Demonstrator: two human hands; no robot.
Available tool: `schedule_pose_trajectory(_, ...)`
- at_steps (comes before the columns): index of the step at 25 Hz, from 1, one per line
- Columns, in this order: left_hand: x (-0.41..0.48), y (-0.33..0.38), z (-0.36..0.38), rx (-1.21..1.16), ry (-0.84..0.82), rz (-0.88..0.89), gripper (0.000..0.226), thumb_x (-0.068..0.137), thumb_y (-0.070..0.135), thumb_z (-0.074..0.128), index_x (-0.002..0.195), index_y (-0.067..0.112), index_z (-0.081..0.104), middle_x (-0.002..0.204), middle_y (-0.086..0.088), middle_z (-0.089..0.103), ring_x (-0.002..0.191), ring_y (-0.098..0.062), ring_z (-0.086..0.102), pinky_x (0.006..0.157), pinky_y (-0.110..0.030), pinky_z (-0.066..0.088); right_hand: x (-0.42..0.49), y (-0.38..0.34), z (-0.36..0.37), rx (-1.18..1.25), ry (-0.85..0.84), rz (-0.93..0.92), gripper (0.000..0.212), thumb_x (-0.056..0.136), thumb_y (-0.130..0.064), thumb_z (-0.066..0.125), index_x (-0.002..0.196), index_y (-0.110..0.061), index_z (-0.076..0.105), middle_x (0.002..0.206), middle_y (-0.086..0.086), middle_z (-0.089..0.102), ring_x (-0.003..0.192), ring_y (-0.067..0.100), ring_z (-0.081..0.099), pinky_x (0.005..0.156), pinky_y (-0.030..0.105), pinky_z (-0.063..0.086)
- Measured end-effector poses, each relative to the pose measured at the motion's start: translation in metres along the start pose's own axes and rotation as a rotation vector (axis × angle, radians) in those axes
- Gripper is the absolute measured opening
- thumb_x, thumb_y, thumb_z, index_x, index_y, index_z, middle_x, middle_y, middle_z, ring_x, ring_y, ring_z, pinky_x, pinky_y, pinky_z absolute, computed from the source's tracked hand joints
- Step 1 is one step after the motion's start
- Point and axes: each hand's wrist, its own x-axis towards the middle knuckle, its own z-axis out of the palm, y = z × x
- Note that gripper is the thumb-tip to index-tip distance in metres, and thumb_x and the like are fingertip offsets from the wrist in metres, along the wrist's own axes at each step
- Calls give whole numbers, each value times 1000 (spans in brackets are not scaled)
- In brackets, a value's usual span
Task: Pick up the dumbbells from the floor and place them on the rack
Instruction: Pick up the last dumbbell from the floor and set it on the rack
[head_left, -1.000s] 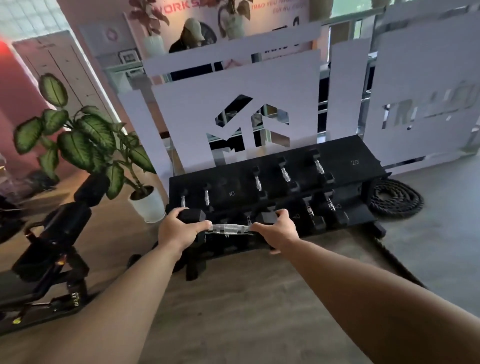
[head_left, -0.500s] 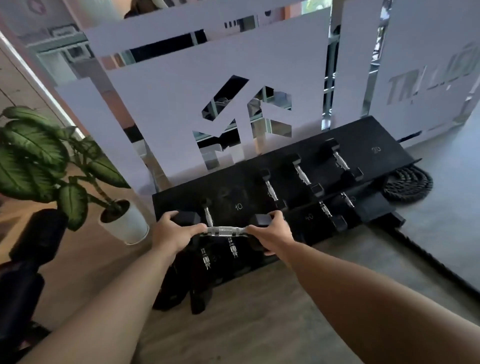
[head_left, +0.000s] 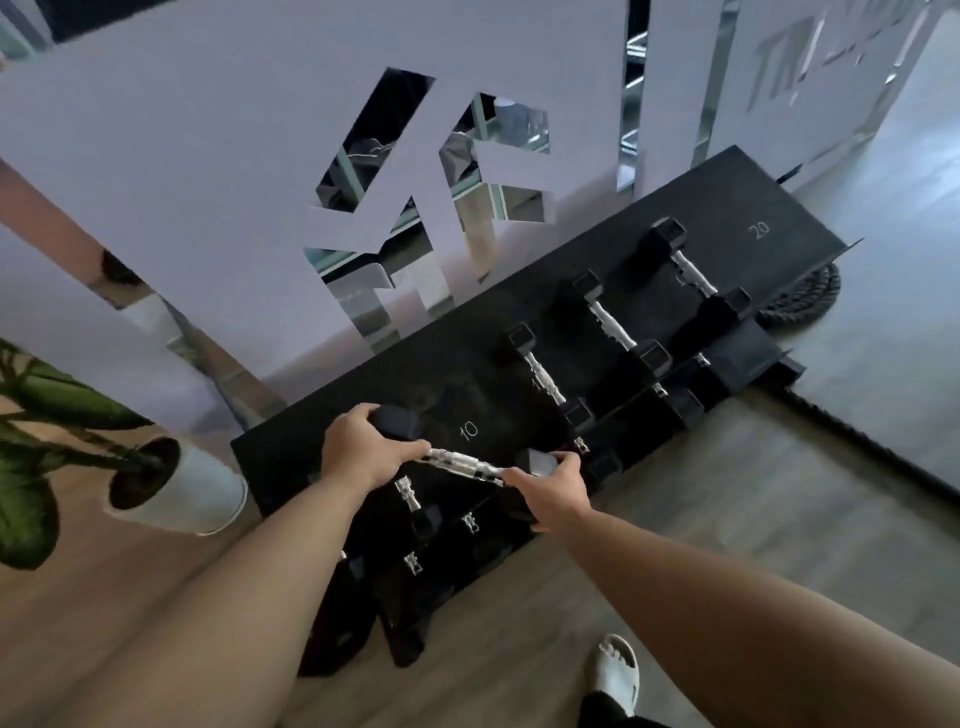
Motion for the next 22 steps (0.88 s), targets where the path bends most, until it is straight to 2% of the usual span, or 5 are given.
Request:
schedule_pose_trajectory(4, 59, 2, 7, 148, -31, 135, 98, 57, 48, 98, 141, 16, 59, 129, -8, 60, 107, -21, 57, 84, -31, 46, 40, -4, 34, 9, -3, 98, 95, 69, -54, 89, 143, -22, 40, 97, -10, 54, 71, 4, 61, 41, 15, 43)
schedule_pose_trajectory(8, 117, 4, 18, 267, -128, 245, 102, 59, 49, 97, 145, 14, 54, 135, -7, 57, 121, -28, 59, 91, -35, 48, 71, -4, 66, 52, 36, 172, 99, 66, -51, 93, 144, -20, 41, 96, -13, 50, 75, 4, 60, 36, 10, 41)
schedule_pose_trajectory(14, 201, 9, 47, 376, -241, 373, 105, 60, 52, 96, 147, 15, 51, 140, -8, 55, 125, -31, 58, 99, -43, 50, 117, -16, 103, 61, 155, 210, 101, 63, -52, 95, 143, -12, 48, 124, 2, 62, 96, 16, 63, 70, 23, 51)
schedule_pose_trajectory(18, 241, 11, 71, 411, -308, 456, 104, 59, 53, 97, 144, 16, 52, 132, -6, 56, 116, -30, 61, 90, -41, 53, 139, -23, 117, 40, 246, 295, 98, 68, -53, 92, 147, -14, 49, 142, 10, 53, 121, 29, 59, 98, 41, 56)
schedule_pose_trajectory(22, 264, 10, 97, 421, -392, 526, 100, 60, 51, 96, 143, 18, 51, 129, -2, 53, 110, -28, 62, 82, -38, 53, 153, -16, 128, 7, 293, 363, 96, 74, -57, 87, 150, -13, 48, 147, 11, 44, 129, 35, 54, 107, 47, 51)
